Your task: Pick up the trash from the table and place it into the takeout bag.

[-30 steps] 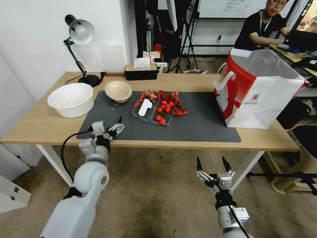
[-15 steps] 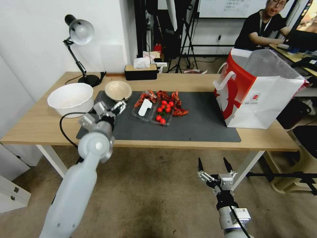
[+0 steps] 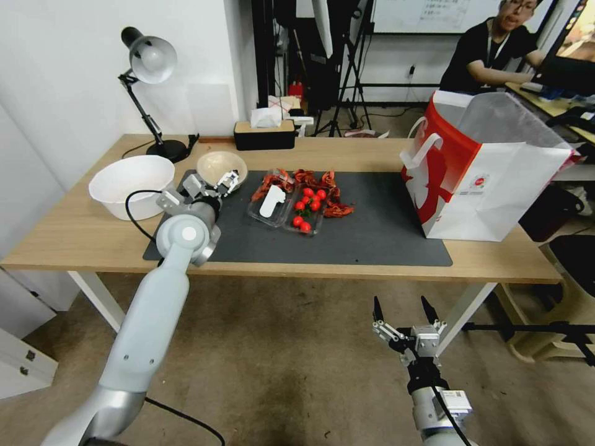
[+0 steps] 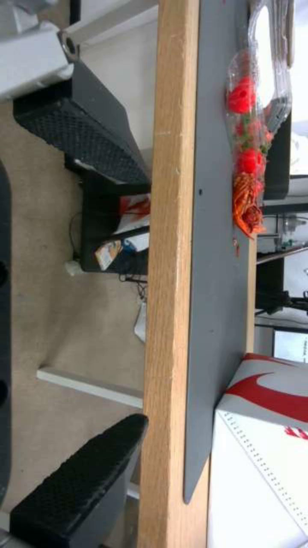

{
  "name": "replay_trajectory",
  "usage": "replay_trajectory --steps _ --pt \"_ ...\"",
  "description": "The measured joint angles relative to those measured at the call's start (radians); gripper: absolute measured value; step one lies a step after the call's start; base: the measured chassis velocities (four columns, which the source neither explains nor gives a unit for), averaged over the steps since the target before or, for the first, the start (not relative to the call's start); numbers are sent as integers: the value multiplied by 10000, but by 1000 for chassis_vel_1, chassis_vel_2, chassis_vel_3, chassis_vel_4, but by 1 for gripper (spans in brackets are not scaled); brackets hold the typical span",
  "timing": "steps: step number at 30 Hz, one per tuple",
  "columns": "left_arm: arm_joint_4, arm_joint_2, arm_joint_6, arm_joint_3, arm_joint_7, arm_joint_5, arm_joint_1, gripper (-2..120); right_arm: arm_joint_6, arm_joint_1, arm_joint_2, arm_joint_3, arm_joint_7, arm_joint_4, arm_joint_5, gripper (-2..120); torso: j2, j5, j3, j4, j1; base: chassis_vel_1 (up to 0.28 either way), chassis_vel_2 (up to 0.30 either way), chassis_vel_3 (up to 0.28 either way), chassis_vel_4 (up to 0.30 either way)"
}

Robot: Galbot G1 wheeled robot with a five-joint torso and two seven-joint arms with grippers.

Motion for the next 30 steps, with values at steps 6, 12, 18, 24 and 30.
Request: replay_trajectory --steps 6,12,18,24,30 --pt "627 17 2 269 88 -94 -458 100 7 13 17 38 16 -107 6 100 0 1 -1 -1 0 0 0 0 0" --pt "949 -125 -30 398 8 70 -609 99 7 31 72 36 26 -138 6 100 1 0 -1 -1 0 0 0 0 0" --pt "1149 -139 -140 415 -127 239 -629 75 46 -52 135 65 25 -138 10 100 1 0 -1 -1 0 0 0 0 0" --pt "1209 -31 -135 421 -144 311 -625 57 76 -79 179 62 0 -174 10 100 1 -1 -1 0 0 0 0 0 0" --pt "1184 10 -185 407 -134 347 -565 35 103 -140 226 54 -14 -100 8 100 1 0 -1 0 0 0 0 0 0"
